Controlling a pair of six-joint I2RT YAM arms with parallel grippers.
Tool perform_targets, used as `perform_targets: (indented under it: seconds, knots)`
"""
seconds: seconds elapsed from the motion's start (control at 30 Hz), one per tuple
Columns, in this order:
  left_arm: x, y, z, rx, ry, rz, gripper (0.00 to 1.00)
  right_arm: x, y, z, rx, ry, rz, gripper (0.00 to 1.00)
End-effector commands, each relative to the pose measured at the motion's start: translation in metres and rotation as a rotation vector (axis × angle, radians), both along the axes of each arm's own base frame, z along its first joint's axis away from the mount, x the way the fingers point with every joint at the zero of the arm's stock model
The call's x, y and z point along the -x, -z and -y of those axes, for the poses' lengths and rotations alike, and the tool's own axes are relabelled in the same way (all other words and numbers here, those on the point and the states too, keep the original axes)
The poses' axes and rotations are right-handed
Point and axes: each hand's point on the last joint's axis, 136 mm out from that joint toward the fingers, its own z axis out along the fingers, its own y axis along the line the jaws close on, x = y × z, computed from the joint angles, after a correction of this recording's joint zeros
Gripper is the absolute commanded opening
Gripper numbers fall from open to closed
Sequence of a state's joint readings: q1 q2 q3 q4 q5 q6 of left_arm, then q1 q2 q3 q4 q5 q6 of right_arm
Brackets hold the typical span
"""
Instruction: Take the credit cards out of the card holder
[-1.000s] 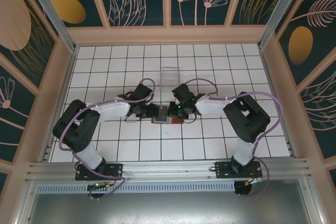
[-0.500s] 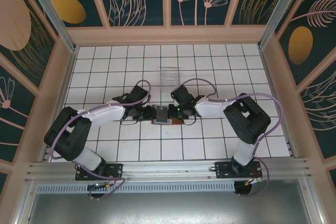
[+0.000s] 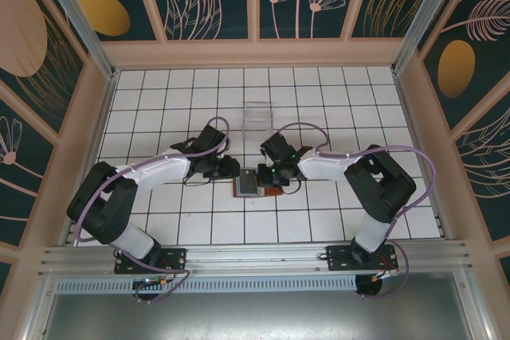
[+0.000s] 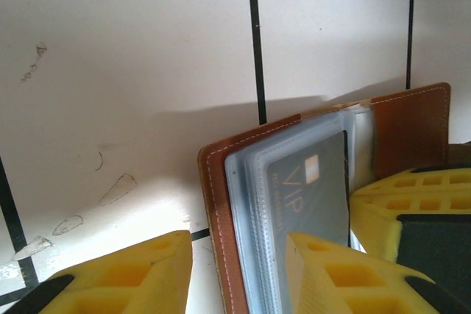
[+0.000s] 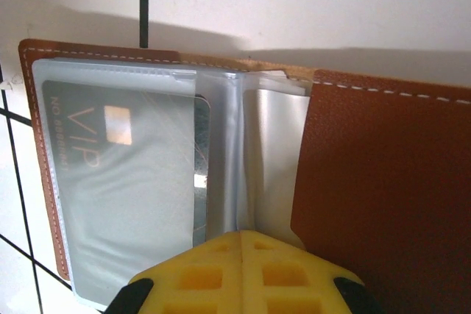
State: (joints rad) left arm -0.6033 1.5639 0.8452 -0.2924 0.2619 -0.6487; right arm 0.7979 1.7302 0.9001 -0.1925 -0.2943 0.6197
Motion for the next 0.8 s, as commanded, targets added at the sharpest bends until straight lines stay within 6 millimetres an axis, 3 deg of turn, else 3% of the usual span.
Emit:
perform_targets:
  seconds: [0.0, 0.33, 0.77]
  knots:
    - [0.003, 0.004, 0.003, 0.001, 0.001, -0.026, 0.39, 0.022, 0.008, 0.014, 0.057, 0.042, -0.09, 0.05]
    - [0.006, 0.004, 0.014, 0.049, 0.026, -0.027, 0.36, 0.02, -0.004, 0.007, -0.004, 0.089, -0.088, 0.05]
    - [0.028, 0.031, 0.012, -0.009, 0.065, -0.089, 0.3, 0.018, -0.009, 0.007, -0.039, 0.138, -0.081, 0.05]
